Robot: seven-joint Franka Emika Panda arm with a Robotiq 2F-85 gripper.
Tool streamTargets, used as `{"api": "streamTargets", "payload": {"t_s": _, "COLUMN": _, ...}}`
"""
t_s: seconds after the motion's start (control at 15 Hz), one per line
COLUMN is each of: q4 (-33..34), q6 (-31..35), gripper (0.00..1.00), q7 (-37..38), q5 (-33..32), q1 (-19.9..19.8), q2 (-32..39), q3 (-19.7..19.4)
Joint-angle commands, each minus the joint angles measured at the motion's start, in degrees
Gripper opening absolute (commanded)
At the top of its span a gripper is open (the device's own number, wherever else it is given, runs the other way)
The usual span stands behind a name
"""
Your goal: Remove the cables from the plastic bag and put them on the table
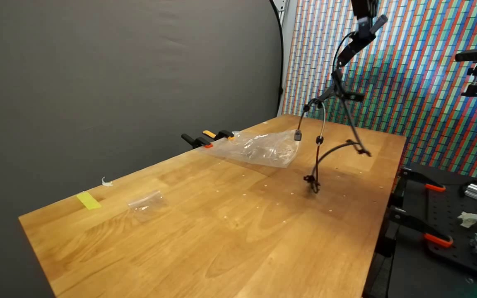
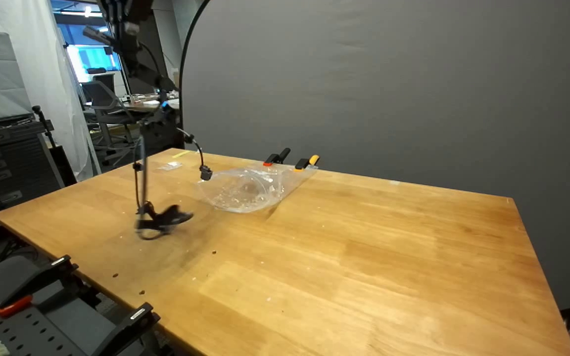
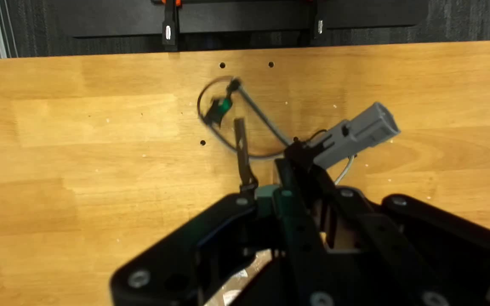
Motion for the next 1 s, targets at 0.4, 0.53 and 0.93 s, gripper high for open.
{"api": "streamTargets", "payload": {"t_s": 0.4, "q4": 15.4, "q6": -8.1, "gripper": 0.09, "q7": 4.2, "q5": 1.7, "q1": 3.9, "q2": 0.6, "q3": 5.4}}
{"api": "streamTargets", "payload": {"t_s": 0.53, "q4": 15.7, "q6": -5.0, "gripper": 0.09, "q7": 4.0, "q5": 2.3, "q1": 5.1, "q2": 4.3, "q3": 6.8}}
{"api": "streamTargets", "payload": {"t_s": 0.93, "q4": 15.4, "q6": 14.9, "gripper": 0.09, "q7": 1.6, "q5": -1.8, "q1": 8.9, "q2": 18.5, "q3": 10.4}}
